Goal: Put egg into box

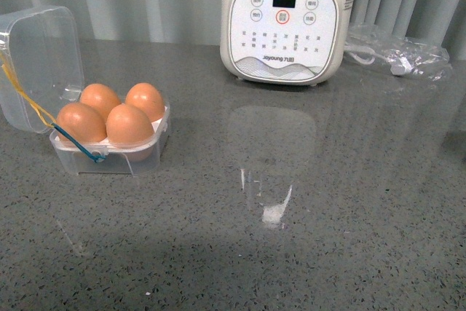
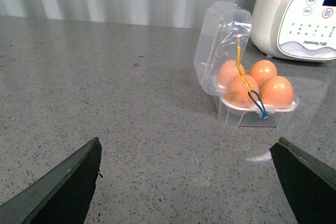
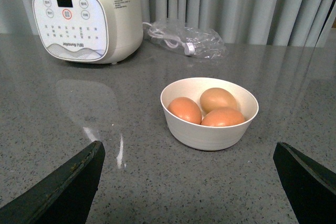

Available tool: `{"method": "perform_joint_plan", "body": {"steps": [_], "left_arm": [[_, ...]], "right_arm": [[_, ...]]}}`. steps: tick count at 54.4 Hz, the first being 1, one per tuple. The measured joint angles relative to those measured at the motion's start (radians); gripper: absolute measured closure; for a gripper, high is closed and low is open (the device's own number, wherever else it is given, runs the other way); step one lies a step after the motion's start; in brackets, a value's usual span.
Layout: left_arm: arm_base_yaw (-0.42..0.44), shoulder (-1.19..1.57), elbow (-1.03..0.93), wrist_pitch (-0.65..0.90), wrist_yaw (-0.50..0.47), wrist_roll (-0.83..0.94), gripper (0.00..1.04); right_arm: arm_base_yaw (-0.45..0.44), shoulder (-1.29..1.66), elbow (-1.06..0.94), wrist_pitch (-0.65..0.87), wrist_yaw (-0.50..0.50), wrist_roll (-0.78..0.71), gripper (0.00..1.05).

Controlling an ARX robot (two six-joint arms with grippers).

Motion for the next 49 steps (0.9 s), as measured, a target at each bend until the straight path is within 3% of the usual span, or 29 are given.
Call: {"method": "perform_joint_plan", "body": {"steps": [4, 8, 10, 17, 30, 42, 49], "left_arm": [[-0.008, 0.011, 0.004, -0.014, -0.025, -0.01, 0.07], [-0.099, 0.197, 0.118, -0.311, -0.347, -0.131, 0.07], [-0.111, 0.251, 0.137, -0.369, -0.414, -0.151, 0.07], [-0.1, 0.289, 0.159, -0.365, -0.415, -0.18, 0.07], [0.009, 0.441, 0.262, -0.142, -0.249, -0.152, 0.07], [0.223, 0.839, 0.424, 0.158, 0.013, -0.111, 0.07], [0.266, 1.001, 0.486, 0.225, 0.066, -0.095, 0.07]], "right_arm": [[0.0, 0.0, 0.0, 0.0, 0.0, 0.0, 0.07], [0.0, 0.0, 0.0, 0.0, 0.0, 0.001, 0.07], [0.0, 0.0, 0.0, 0.0, 0.0, 0.001, 0.07], [0.0, 0.0, 0.0, 0.0, 0.0, 0.001, 0.07], [0.0, 0.0, 0.0, 0.0, 0.0, 0.001, 0.07], [0.0, 0.0, 0.0, 0.0, 0.0, 0.001, 0.07], [0.0, 0.0, 0.0, 0.0, 0.0, 0.001, 0.07]]}}
